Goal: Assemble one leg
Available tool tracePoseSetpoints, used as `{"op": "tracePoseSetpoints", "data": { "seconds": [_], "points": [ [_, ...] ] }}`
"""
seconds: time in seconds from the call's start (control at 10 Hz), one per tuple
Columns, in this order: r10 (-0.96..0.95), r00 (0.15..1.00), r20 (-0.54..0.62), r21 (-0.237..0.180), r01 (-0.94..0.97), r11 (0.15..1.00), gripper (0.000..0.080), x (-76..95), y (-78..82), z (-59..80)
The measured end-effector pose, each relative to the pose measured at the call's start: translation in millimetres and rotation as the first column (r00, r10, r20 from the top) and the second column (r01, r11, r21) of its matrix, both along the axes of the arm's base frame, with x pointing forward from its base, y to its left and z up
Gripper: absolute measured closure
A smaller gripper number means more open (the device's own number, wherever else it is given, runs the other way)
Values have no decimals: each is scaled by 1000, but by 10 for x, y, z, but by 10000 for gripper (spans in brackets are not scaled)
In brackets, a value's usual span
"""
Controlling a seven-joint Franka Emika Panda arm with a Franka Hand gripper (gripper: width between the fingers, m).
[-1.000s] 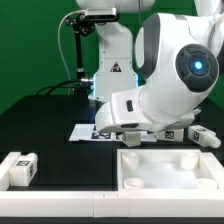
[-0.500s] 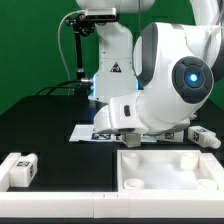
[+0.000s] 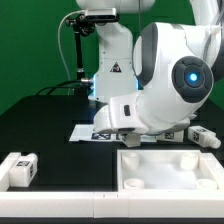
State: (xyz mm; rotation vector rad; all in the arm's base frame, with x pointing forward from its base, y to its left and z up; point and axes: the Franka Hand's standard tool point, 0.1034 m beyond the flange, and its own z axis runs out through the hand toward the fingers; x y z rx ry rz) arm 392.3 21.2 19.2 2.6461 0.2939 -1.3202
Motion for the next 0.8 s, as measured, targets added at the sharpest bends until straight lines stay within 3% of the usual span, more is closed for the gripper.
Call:
{"op": "tracePoseSetpoints", "data": {
  "seconds": [0.2, 0.3, 0.4, 0.5, 0.6, 0.8],
  "points": [
    [-17, 1000, 10, 4, 17, 1000, 515, 241, 196, 348],
    [-55, 997, 62, 17, 54, 998, 515, 455, 328, 612],
    [-81, 989, 124, 33, 77, 996, 515, 630, 355, 785],
    [-91, 982, 165, 39, 86, 996, 515, 726, 296, 789],
    [-85, 970, 228, 57, 74, 996, 515, 754, 312, 735],
    [-87, 941, 326, 87, 62, 994, 515, 767, 323, 753]
  ]
}}
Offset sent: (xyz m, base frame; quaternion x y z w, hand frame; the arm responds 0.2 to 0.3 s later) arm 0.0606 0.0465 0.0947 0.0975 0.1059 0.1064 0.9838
